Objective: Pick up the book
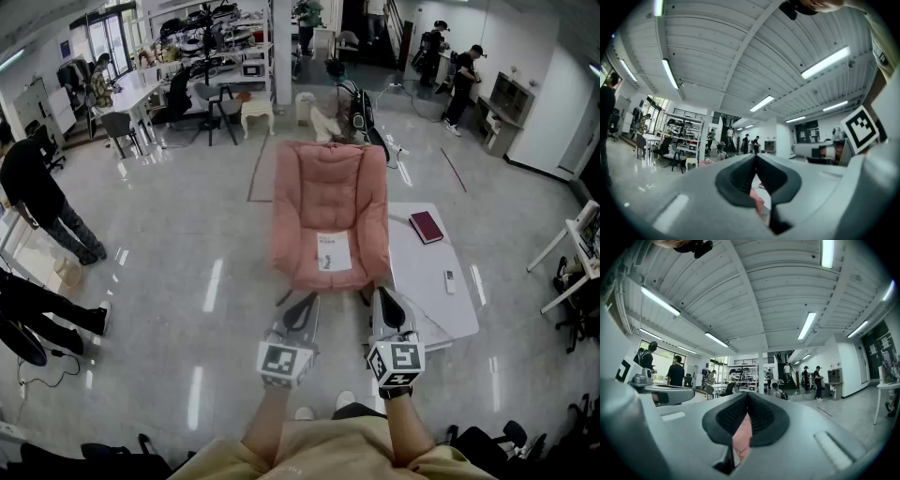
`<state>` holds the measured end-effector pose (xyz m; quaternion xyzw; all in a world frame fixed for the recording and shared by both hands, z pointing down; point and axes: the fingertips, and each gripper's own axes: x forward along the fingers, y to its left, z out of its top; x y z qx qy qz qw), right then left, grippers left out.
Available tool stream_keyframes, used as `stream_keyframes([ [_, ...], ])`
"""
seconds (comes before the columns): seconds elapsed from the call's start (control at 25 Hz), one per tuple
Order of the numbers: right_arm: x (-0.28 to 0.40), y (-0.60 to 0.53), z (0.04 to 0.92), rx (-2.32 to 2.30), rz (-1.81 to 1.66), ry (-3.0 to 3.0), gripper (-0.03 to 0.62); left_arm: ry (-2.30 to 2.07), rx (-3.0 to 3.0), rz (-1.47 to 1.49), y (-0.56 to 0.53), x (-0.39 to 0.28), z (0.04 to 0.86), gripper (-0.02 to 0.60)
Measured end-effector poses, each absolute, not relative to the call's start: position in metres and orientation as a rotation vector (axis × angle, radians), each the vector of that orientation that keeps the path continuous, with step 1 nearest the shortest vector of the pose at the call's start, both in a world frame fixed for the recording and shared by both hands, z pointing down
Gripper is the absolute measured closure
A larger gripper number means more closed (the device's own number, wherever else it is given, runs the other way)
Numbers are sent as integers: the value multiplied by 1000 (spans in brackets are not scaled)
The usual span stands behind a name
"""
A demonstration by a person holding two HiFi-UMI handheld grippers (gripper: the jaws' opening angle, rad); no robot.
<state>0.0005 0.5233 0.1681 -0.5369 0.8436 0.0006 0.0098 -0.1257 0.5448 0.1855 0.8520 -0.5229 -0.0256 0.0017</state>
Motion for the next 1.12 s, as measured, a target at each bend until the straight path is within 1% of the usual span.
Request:
stream_keyframes([
  [0.16,-6,536,172,-1653,-1,2647,586,-1606,2735,-38,561,-118,185,580],
  [0.36,-11,547,171,-1669,19,2650,586,-1650,2676,-93,564,-144,180,580],
  [0.56,6,530,189,-1732,-59,2631,588,-1595,2677,-80,549,-127,197,580],
  [0.88,25,449,218,-1685,-193,2622,588,-1551,2669,-18,482,-96,222,580],
  [1.12,38,342,212,-1564,-238,2683,588,-1560,2665,37,380,-66,209,580],
])
